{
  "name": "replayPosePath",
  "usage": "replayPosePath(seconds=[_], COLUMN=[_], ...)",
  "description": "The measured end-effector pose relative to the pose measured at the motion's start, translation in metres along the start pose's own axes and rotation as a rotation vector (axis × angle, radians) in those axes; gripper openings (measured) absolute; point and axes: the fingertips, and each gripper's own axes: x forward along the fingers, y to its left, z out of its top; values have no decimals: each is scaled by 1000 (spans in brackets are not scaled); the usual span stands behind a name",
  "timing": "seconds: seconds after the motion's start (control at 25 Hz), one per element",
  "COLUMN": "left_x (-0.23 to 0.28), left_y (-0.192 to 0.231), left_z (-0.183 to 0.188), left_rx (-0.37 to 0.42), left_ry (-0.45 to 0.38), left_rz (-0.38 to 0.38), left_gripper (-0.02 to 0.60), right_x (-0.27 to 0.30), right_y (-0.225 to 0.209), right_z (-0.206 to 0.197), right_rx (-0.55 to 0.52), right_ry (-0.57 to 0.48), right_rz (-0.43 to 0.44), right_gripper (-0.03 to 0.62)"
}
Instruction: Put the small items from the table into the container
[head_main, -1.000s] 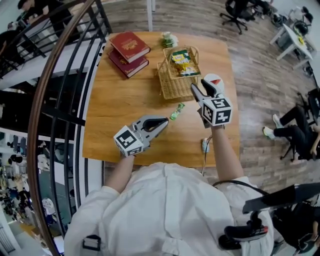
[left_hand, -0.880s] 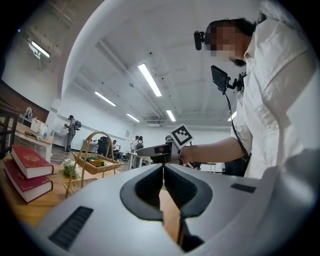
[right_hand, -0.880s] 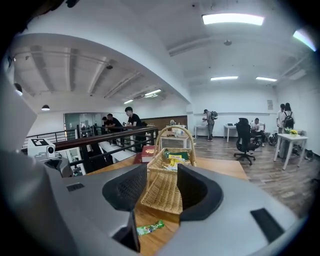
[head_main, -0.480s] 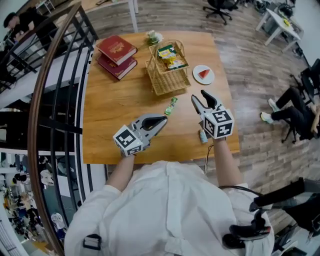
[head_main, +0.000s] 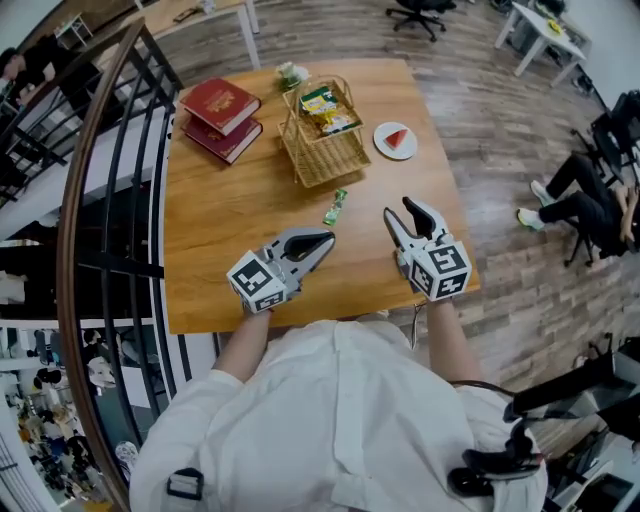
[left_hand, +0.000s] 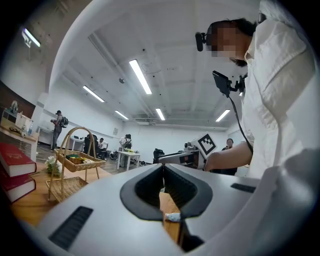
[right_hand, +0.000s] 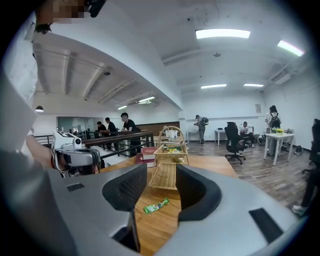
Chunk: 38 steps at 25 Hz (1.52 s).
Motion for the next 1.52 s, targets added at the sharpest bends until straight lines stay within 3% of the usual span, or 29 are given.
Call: replayPosePath(seconds=[0.56,0.84,0.92,0.96,1.16,1.4,1.52], left_x=[-3,-17,-22,-24,-28,-26,-24], left_y=[-13,-9,-8,-7,-4,-4,-8], left_z=[-7,-10,-11,-10,-10,-14,-12], left_rx=[11,8,5,1,-1,19,-9], left_ry=[12,18,18,16,19,43,27], left_rz=[-20,7,21,28,37,33,8], left_gripper=[8,8,8,8,8,6,6], right_x=[-38,-53,-59,-61,-67,-71,-73], right_y=[44,54,55,54,52,44,39], right_z=[-16,-29,-32,-33,-33,-31,-32], right_rx=[55,53,47,44,25,34,42], right_ry=[-124,-135,-136,-138,-146,-163,-163], right_rz=[90,121,117,114,114,96,82], right_gripper=[179,176,144,96,37,25,25])
